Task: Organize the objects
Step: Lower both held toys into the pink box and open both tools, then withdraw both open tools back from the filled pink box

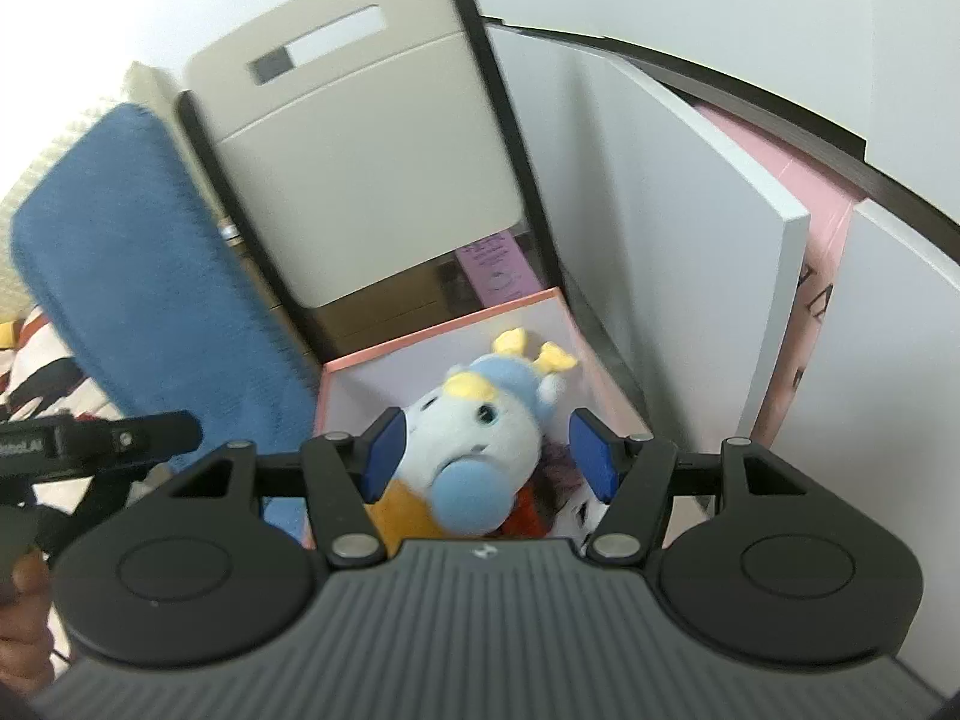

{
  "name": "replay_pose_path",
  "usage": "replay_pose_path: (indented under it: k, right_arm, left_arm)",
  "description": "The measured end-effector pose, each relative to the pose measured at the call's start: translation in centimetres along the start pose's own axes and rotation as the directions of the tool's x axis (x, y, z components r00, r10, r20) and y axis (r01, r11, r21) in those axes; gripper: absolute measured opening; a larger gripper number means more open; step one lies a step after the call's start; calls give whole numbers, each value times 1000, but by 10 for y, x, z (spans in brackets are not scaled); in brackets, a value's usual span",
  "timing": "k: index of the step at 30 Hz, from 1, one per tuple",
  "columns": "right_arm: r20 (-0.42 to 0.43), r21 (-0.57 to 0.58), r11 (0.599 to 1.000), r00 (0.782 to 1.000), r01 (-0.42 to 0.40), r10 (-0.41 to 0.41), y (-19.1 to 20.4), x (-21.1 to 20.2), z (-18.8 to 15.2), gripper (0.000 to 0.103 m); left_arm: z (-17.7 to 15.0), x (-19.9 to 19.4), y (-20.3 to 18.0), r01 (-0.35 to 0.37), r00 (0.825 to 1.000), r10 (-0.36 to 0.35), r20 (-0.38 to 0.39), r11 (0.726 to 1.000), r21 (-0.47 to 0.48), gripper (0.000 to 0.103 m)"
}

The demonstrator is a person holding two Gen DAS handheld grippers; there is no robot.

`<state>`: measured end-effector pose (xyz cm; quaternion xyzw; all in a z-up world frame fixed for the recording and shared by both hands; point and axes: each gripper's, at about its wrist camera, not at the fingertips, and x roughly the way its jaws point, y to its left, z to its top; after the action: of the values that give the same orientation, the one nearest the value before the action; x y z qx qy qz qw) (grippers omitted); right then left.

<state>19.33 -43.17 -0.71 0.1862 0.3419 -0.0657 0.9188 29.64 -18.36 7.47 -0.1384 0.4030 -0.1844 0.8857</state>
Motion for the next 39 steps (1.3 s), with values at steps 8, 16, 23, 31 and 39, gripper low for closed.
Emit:
replay_pose_path:
  k: [8,16,23,31,39]
  right_arm:
    - [0,-15,999,999,-42,42,27,-40,-45,63]
    - [24,-5,999,999,-36,36,33,-62,-89,63]
    - [15,-4,999,999,-45,45,30,-61,-115,63]
    - [10,-47,999,1000,-6,6,30,-52,-130,63]
    - [-21,-77,997,999,-28,26,30,-39,-137,63]
  left_arm:
    - [-44,-37,1,-4,1000,3,19,999,38,82]
    - [-80,-57,6,-8,999,6,44,999,49,82]
    - [-104,-64,1,3,997,-9,72,997,81,82]
    - [-122,-73,8,32,990,-40,137,998,61,87]
    - [-128,-80,27,7,985,-11,171,1000,26,93]
